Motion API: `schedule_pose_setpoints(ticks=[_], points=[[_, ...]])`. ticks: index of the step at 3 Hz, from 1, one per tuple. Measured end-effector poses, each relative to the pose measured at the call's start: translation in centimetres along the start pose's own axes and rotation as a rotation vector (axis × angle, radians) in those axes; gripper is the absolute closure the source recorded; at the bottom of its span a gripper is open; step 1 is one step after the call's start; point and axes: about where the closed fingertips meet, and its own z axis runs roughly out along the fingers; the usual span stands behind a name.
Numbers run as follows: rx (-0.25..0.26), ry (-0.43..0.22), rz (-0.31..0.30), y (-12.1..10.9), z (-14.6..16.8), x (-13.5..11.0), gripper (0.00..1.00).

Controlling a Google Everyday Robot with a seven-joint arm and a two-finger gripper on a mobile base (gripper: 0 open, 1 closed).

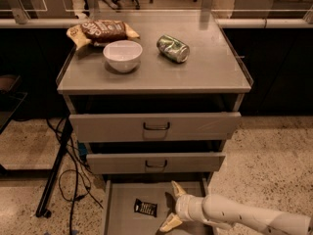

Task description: Pick rxbar chocolate from bottom drawer and place on counter

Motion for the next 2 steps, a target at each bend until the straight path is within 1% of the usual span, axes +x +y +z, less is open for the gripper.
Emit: schedule_pose_setpoints(ticks=[1,2], points=[[-0.007,0.012,0.0,0.3,1.0,0.3,0.0],[-0.008,0.026,0.005,0.4,2.6,1.3,0.0]])
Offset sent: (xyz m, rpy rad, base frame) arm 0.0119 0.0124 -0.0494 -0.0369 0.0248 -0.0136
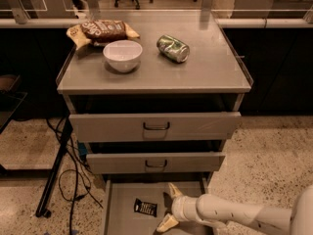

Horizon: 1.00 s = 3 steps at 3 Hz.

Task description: Pick rxbar chocolate from bottom drawer and place on counter

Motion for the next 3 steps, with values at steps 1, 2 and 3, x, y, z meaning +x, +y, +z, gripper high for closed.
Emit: schedule_pose_setpoints(ticks=[1,2,3], points=[[-0.008,0.006,0.022,0.0,2.2,1.4,0.0],[-0.015,0.003,0.05,0.0,4.3,2.9,0.0],[-0.031,-0.005,0.092,-0.3,7.9,4.8,0.0]])
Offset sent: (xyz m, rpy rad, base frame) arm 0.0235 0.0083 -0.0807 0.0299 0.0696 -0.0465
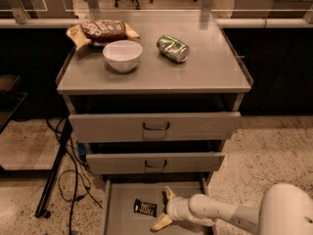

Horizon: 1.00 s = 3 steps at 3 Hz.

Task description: Pick rxbar chocolate from bottom drawer and place on counter

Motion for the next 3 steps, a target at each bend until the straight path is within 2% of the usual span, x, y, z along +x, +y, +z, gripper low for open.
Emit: schedule_pose_setpoints(ticks=[1,2,3], points=[[-0.006,-0.002,0.027,-0.5,2.2,1.1,0.0],[-0.027,0.009,0.063,1.0,4.8,2.1,0.0],[-0.06,0.022,0.084,3.6,8.2,2.3,0.0]])
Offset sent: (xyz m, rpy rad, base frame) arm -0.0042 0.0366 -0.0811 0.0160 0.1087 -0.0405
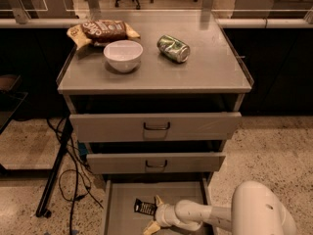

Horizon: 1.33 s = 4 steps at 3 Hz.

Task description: Pick rxbar chocolate from bottom drawer and place on counter

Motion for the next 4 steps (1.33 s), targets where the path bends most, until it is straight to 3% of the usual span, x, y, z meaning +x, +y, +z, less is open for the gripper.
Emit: schedule_pose_setpoints(ticks=[1,4], points=[[-0.001,0.0,0.0,0.08,0.1,-0.01,0.0],[-0.001,0.0,0.0,0.08,0.1,-0.02,0.73]])
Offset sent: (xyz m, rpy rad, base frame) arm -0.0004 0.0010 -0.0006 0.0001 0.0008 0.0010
